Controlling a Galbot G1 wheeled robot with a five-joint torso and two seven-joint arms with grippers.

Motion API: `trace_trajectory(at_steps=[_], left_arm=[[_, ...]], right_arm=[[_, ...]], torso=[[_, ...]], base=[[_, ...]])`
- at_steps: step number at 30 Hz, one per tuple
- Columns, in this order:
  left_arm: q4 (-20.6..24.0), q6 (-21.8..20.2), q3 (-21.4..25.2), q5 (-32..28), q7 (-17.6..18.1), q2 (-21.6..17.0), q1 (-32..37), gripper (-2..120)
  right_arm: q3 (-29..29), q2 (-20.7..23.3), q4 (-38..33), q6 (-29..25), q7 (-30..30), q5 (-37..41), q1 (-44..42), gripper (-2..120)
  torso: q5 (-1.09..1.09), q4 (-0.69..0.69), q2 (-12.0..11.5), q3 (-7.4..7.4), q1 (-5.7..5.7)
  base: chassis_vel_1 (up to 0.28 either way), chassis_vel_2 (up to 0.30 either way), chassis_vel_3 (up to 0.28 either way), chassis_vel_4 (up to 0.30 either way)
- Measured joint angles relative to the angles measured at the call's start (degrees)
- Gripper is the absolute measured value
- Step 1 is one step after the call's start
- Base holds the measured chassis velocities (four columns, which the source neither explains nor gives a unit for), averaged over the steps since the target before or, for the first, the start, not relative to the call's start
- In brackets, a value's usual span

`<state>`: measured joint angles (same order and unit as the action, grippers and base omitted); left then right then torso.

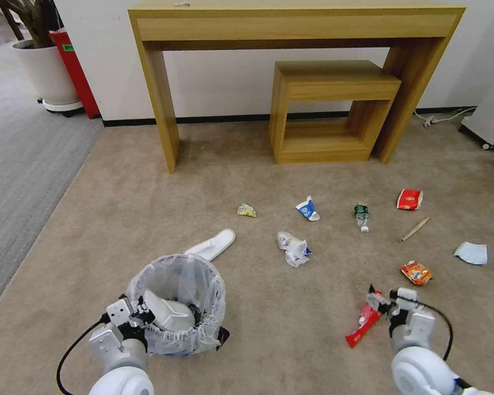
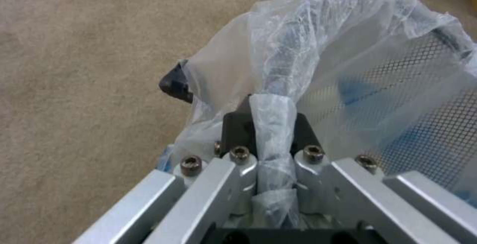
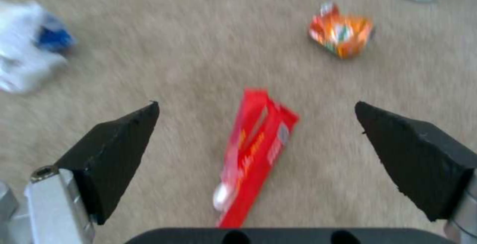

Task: Pick up the trash bin and place the garbage on the floor into it.

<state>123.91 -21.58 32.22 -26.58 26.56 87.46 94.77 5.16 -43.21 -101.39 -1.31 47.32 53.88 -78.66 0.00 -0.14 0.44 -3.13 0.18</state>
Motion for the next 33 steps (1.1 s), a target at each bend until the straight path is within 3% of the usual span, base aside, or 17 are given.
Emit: trace_trajectory(at_steps=[11, 33], left_arm=[[0.66, 0.46, 0.88, 0.09, -0.04, 0.23, 1.07, 3], [1.81, 0.67, 0.57, -0.16, -0.09, -0.17, 1.69, 3]], right_arm=[[-5.00, -6.93, 14.10, -0.79, -0.39, -0.17, 7.06, 100], [-7.20, -12.54, 30.19, -4.29, -4.81, -4.56, 13.35, 98]], torso=[[-0.01, 0.00, 0.00, 0.00, 0.00], [-0.01, -0.01, 0.00, 0.00, 0.00]], base=[[0.000, 0.000, 0.000, 0.000], [0.000, 0.000, 0.000, 0.000]])
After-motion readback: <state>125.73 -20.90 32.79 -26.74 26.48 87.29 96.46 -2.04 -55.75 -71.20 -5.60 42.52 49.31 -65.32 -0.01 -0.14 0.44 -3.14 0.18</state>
